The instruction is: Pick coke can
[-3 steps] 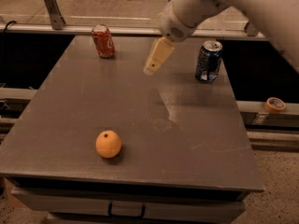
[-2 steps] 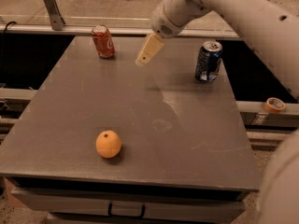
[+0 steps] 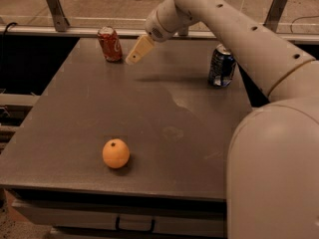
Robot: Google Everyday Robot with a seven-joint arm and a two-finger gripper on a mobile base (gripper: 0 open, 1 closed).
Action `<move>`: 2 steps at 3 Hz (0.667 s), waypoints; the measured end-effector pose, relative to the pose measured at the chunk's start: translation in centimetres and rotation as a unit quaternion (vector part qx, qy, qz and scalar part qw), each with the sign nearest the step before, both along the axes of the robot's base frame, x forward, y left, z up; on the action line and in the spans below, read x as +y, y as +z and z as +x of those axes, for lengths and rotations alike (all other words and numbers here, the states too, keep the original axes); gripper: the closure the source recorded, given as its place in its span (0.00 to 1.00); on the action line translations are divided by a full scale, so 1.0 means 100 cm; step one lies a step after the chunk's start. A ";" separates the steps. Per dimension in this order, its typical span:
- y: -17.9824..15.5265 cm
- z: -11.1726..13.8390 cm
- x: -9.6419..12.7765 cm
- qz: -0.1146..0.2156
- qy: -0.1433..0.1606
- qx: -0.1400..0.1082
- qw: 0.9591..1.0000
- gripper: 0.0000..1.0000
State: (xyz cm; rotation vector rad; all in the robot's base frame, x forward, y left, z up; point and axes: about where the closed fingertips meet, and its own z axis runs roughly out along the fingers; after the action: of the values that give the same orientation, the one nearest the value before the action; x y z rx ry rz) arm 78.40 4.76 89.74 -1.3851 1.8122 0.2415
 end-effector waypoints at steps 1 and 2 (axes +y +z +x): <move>-0.009 0.017 0.036 0.050 0.001 0.015 0.999 0.00; -0.011 0.027 0.067 0.089 0.008 0.023 0.996 0.00</move>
Offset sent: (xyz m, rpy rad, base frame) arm 0.0425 0.0986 -0.0069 0.2754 0.0578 0.0250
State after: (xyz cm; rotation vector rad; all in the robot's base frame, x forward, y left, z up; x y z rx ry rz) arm 81.13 11.49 88.60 -1.2784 1.7718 0.4351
